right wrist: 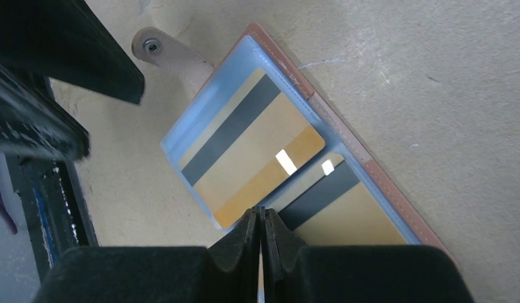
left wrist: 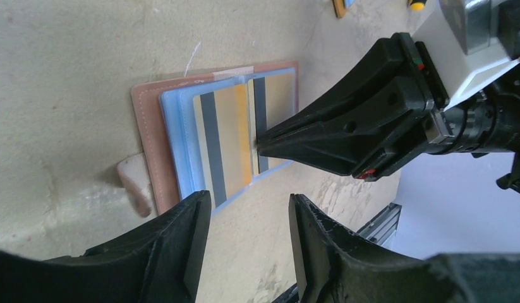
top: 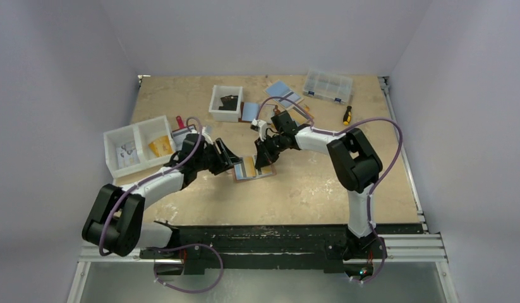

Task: Take the credit cards out of the card holder
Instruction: Remove the credit card from the card holder.

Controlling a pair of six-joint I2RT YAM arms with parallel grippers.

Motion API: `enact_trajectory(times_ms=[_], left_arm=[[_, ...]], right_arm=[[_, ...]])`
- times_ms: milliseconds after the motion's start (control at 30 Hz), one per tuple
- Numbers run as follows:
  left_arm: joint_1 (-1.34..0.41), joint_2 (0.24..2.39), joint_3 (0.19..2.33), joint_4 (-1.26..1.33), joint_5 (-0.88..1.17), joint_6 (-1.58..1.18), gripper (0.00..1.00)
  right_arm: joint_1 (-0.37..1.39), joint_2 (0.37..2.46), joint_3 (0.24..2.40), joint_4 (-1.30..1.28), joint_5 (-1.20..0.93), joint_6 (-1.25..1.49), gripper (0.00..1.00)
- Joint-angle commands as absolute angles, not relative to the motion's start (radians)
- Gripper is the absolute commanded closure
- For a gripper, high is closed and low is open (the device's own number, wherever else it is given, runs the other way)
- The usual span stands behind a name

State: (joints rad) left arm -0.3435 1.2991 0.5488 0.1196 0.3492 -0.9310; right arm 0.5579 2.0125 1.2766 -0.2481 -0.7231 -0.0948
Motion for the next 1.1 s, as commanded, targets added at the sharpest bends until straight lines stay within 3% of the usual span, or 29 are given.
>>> enact_trajectory(times_ms=[0, 300, 1067], left_arm=[[-0.388, 1.378, 0.608, 0.201, 0.329, -0.909, 0.49], [-0.411, 1.502, 0.669, 0.141, 0.267, -0.868, 0.48], [-0.447, 1.643, 0.703, 0.152, 0.371, -0.933, 0.47]], right_arm=[[0.564, 2.023, 1.339, -0.216, -0.704, -0.033, 0.89], [0.563, 2.029, 1.316, -0.218, -0.611, -0.018, 0.91], [0.573, 2.08, 1.328, -0.236, -0.621, -0.008, 0.91]])
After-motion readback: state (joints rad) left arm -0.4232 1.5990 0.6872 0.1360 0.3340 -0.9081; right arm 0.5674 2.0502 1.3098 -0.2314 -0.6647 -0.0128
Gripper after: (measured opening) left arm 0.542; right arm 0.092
